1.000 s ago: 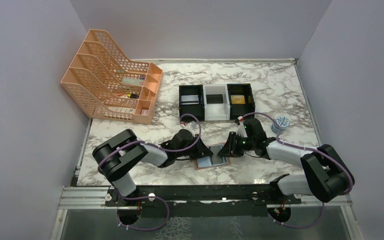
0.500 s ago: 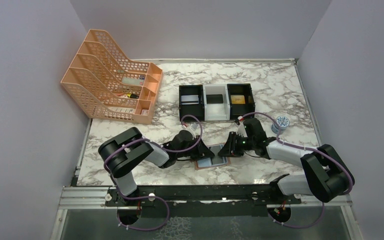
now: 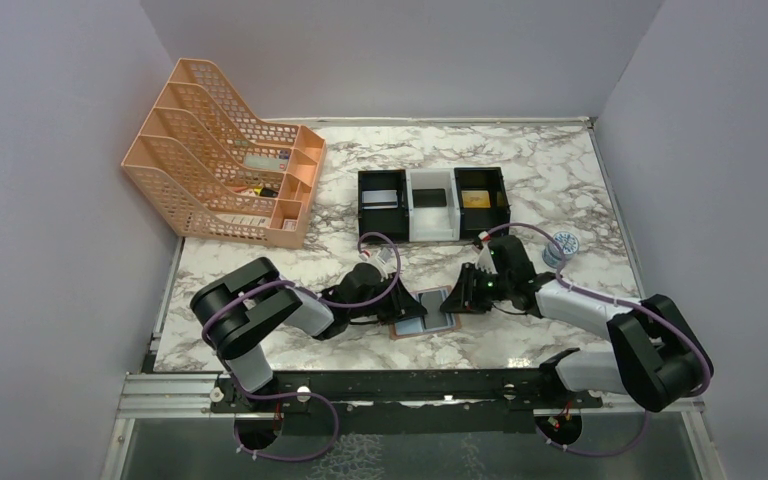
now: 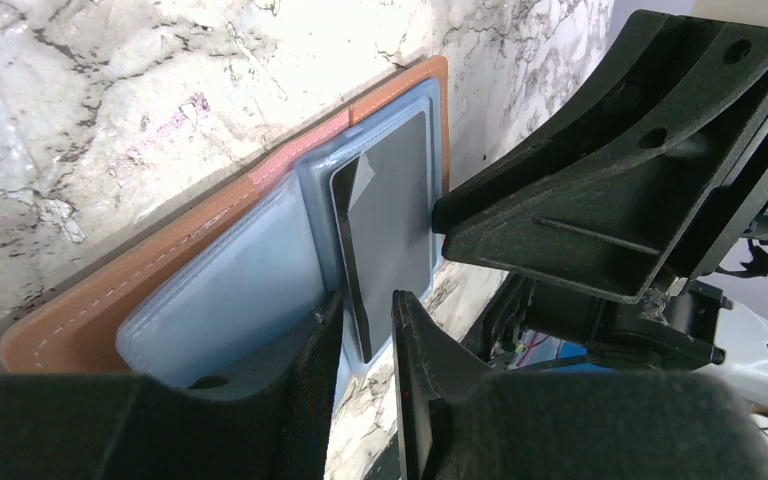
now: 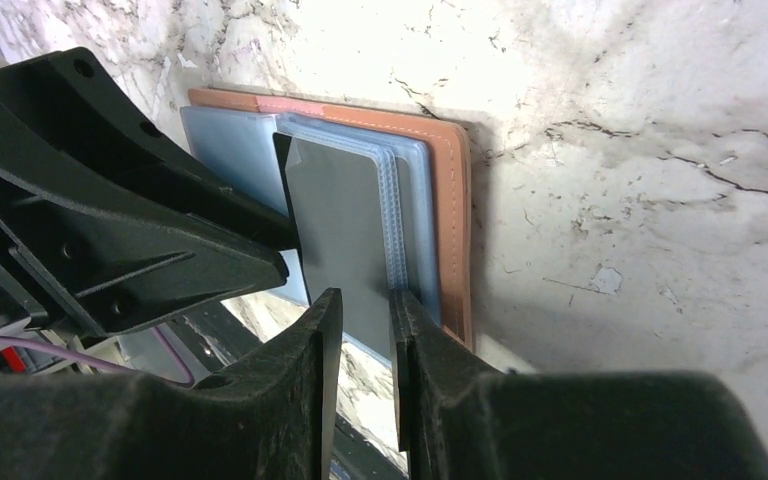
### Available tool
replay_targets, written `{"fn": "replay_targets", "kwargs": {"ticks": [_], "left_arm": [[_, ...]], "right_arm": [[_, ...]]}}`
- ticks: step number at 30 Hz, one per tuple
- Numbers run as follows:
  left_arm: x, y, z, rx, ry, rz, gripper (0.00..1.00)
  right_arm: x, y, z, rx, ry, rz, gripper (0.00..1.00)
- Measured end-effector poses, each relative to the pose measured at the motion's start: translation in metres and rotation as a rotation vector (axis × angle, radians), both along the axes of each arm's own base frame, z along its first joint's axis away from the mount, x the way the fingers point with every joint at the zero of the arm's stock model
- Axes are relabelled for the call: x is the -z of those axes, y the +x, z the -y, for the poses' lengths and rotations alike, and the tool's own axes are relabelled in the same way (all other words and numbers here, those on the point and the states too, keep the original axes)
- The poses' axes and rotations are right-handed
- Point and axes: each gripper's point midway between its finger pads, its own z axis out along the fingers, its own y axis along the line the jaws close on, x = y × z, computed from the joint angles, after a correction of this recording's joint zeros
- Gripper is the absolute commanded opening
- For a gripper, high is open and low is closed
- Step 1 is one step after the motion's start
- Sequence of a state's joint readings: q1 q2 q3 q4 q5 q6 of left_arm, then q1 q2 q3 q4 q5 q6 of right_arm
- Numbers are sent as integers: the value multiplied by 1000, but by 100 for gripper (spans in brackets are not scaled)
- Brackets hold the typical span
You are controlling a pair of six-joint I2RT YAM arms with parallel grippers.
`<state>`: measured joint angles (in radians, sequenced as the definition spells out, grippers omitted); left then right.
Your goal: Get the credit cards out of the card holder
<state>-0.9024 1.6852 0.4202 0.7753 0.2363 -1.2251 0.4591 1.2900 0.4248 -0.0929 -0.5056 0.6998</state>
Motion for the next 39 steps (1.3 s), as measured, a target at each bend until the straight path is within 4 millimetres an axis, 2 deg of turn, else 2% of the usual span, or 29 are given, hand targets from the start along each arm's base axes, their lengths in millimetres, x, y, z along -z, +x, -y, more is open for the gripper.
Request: {"fn": "replay_targets", "kwargs": {"ticks": [4, 10, 16, 32, 39], "left_arm": [[4, -1, 0, -1, 7, -9, 24], [7, 0, -1, -1, 10, -23, 9], [8, 1, -1, 1, 10, -27, 1], [2, -2, -7, -9, 4, -16, 1], [2, -2, -7, -9, 4, -16, 1]], "right_arm": [[2, 0, 0, -3, -1, -5, 25], [3, 0, -3, -12, 10, -12, 22], [4, 0, -3, -15, 15, -17, 21], [4, 1, -2, -9, 3, -14, 19], [-10, 2, -5, -51, 24, 37, 20]]}}
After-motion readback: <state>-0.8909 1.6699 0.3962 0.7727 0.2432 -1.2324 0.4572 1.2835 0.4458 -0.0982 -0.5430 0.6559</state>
